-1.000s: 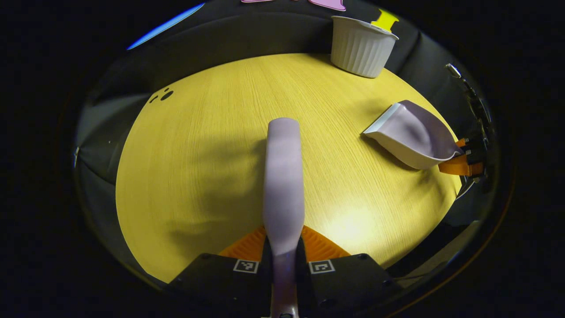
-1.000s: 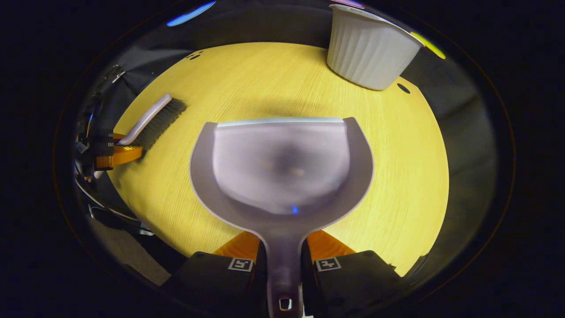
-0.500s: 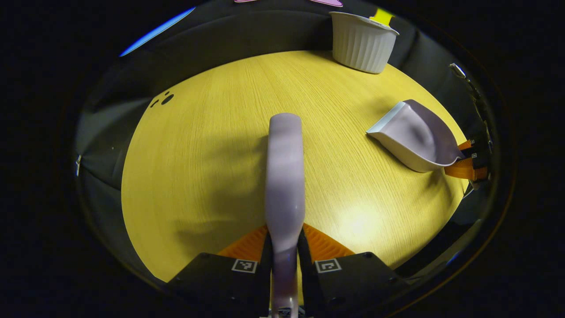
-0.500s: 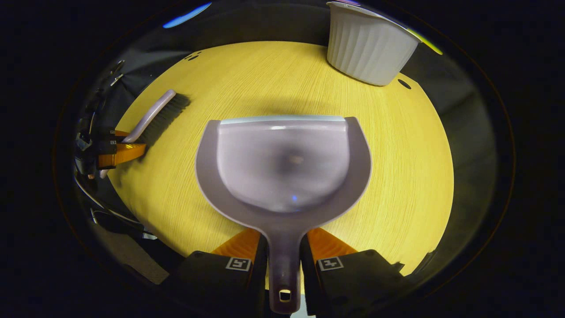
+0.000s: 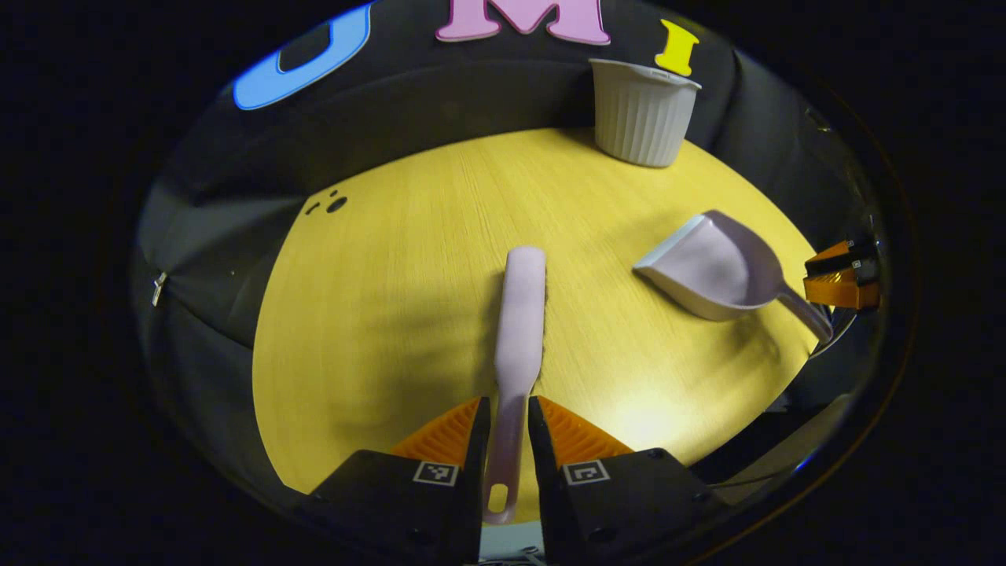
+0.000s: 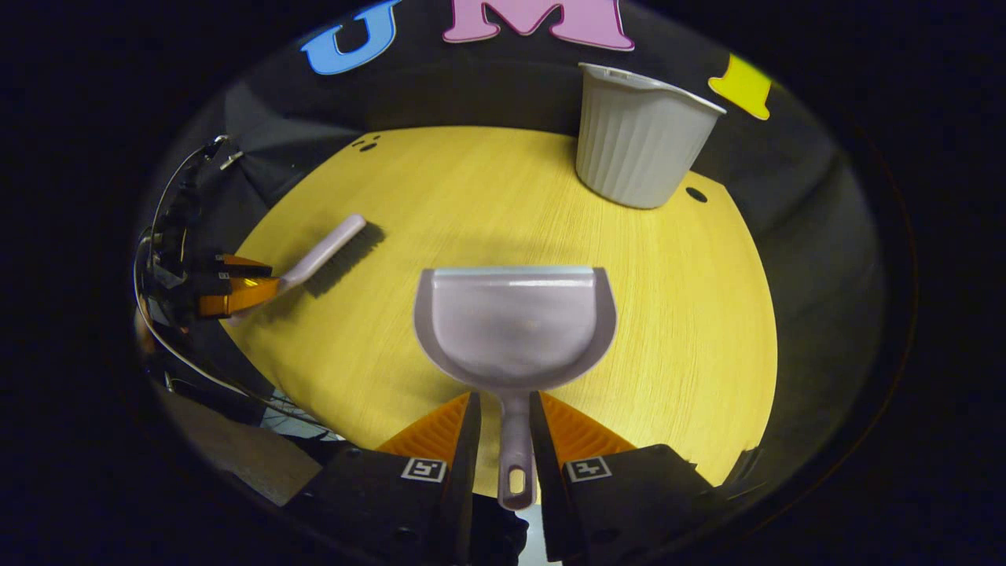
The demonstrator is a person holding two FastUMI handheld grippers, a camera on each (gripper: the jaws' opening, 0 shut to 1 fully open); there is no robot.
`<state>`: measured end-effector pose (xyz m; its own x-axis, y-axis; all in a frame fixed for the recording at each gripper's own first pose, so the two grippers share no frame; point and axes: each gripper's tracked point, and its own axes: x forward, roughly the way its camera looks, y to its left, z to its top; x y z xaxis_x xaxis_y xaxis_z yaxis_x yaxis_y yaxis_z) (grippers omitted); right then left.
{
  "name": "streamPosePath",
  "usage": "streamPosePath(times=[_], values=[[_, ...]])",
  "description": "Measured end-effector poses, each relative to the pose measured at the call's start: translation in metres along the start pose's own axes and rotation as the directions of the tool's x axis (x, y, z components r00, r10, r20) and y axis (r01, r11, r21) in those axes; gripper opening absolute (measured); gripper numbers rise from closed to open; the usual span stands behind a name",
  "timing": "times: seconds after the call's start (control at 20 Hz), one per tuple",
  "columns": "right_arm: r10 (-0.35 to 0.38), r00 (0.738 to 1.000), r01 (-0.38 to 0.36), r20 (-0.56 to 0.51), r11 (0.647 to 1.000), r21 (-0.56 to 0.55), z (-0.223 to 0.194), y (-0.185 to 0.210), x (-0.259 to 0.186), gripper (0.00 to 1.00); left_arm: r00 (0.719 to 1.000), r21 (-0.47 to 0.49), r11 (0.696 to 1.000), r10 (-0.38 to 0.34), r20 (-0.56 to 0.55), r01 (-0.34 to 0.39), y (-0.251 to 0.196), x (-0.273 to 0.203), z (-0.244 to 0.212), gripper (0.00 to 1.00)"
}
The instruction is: Pick up the small broom and dustpan from the desktop, sweep the trash into the dustpan with the broom, and then empty the trash into the garbage bin.
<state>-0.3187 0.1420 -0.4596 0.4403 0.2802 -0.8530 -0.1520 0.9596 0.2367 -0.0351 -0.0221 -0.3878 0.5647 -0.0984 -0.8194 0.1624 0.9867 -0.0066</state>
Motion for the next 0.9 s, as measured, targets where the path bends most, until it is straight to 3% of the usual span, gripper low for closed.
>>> streamPosePath(times=[0.15, 0.3, 0.5, 0.65, 0.8, 0.9], values=[[-0.021, 0.989, 0.025, 0.143, 0.999, -0.021, 0.039, 0.004, -0.026, 0.40, 0.985, -0.017, 1.000, -0.002, 0.171, 0.005, -0.006, -0.036, 0.048, 0.34], [-0.045, 0.962, 0.061, 0.270, 0.997, -0.052, 0.079, 0.007, -0.052, 0.40, 0.938, -0.047, 0.998, -0.022, 0.347, 0.041, -0.013, -0.072, 0.104, 0.34], [-0.031, 0.882, 0.076, 0.470, 0.994, -0.078, 0.133, 0.019, -0.095, 0.38, 0.849, -0.028, 0.998, -0.031, 0.528, 0.053, -0.016, -0.123, 0.155, 0.34], [-0.021, 0.841, 0.073, 0.541, 0.995, -0.074, 0.153, 0.021, -0.117, 0.35, 0.808, -0.026, 0.999, -0.022, 0.589, 0.046, -0.025, -0.145, 0.175, 0.34], [-0.006, 0.807, 0.054, 0.591, 0.996, -0.064, 0.167, 0.019, -0.133, 0.35, 0.796, -0.065, 0.996, -0.012, 0.605, 0.064, -0.033, -0.156, 0.182, 0.34], [0.008, 0.805, 0.040, 0.593, 0.997, -0.067, 0.170, 0.014, -0.138, 0.35, 0.794, -0.082, 0.995, 0.008, 0.608, 0.053, -0.033, -0.160, 0.182, 0.34]])
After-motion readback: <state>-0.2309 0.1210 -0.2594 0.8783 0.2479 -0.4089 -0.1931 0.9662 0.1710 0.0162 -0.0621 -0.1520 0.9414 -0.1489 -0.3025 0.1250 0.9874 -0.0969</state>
